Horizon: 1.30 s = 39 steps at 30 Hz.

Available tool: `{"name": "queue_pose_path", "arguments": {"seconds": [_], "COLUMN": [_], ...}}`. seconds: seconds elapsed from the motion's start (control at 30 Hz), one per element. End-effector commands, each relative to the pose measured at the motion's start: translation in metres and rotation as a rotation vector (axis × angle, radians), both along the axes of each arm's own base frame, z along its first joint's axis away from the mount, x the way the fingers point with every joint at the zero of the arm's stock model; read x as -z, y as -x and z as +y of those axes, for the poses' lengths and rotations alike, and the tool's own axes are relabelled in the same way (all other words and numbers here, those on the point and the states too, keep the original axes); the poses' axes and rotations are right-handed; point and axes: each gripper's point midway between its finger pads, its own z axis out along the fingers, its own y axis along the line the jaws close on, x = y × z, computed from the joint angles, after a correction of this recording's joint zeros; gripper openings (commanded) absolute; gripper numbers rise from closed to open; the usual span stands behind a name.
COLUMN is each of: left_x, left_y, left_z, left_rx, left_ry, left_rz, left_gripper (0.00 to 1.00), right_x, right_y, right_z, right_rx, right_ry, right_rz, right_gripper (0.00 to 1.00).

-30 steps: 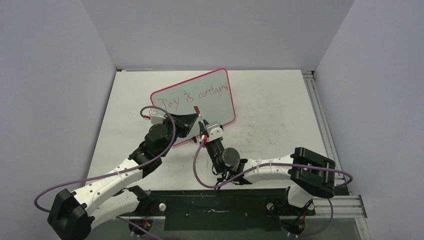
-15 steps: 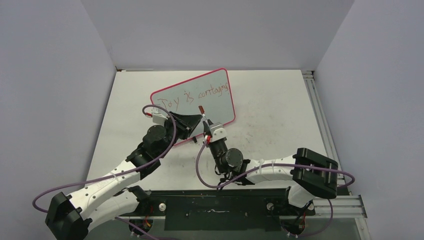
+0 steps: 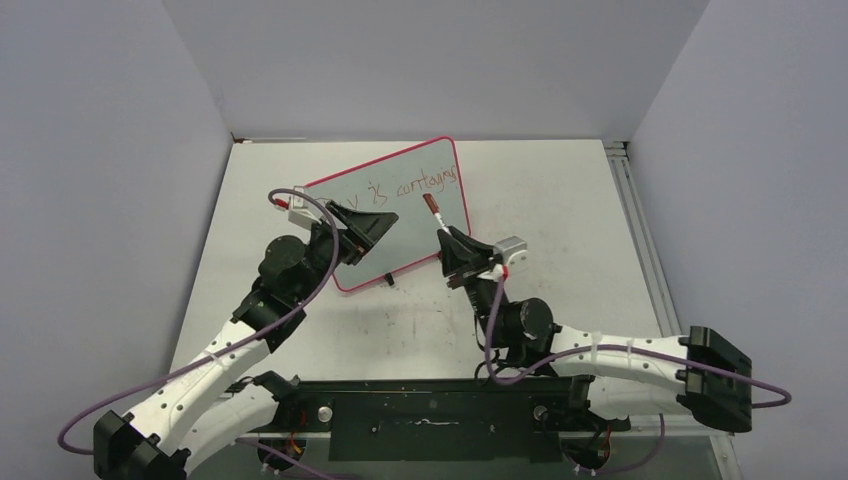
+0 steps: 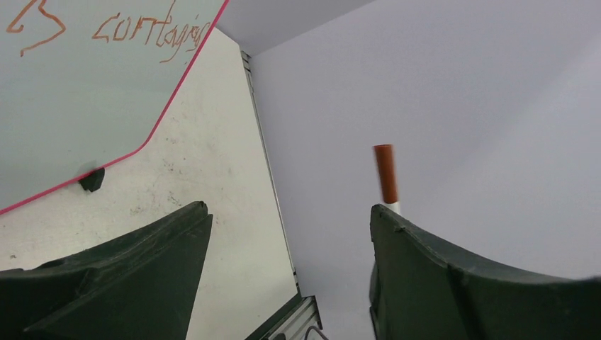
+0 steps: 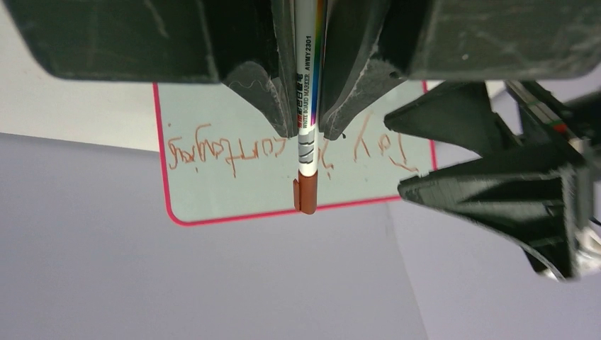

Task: Write a sentence on the whiteboard
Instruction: Close the whiteboard marker at the center of the board.

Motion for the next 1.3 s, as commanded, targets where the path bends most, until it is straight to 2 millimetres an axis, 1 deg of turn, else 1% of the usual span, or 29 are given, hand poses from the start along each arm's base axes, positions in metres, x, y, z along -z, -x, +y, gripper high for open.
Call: {"name": "queue_pose_path", "arguments": {"seconds": [0.0,0.17,0.33,0.4,0.57,0.7,0.77,0.87,0.93,1.1,1.27], "left_x": [-0.054,-0.078,-0.093,-0.094,-0.085,-0.082,-0.082,-0.083,-0.084,-0.085,-0.085], "left_y": [0.02,0.032,0.039,0.038,0.028,0.023,0.022,0.02,0.02,0.019,0.019], "left_z": [-0.016,-0.031,-0.035,-0.036,-0.037,-0.037,-0.037,-0.037,-0.038,-0.035,-0.033], "left_rx": [0.204,0.313,0.344,0.341,0.32,0.299,0.295,0.293,0.292,0.275,0.264], "left_ry": [0.019,0.039,0.049,0.05,0.04,0.05,0.057,0.072,0.083,0.095,0.099], "left_rz": [-0.198,-0.288,-0.344,-0.343,-0.284,-0.256,-0.25,-0.244,-0.244,-0.245,-0.243], "left_gripper": [0.81,0.84,0.84,0.85,0.85,0.84,0.8,0.69,0.66,0.53,0.44], "right_x": [-0.031,-0.039,-0.037,-0.035,-0.033,-0.033,-0.032,-0.029,-0.029,-0.029,-0.028], "right_y": [0.019,0.028,0.031,0.032,0.035,0.039,0.039,0.04,0.041,0.042,0.042], "right_z": [-0.006,-0.004,-0.001,0.0,0.005,0.009,0.011,0.014,0.016,0.018,0.021], "right_rx": [-0.178,-0.246,-0.274,-0.283,-0.31,-0.337,-0.344,-0.354,-0.364,-0.37,-0.377], "right_ry": [-0.188,-0.211,-0.214,-0.212,-0.202,-0.196,-0.188,-0.177,-0.171,-0.164,-0.153], "right_rz": [0.006,0.009,0.019,0.021,0.02,0.016,0.016,0.019,0.018,0.015,0.016], "right_gripper": [0.05,0.05,0.05,0.05,0.05,0.05,0.05,0.05,0.05,0.05,0.05]}}
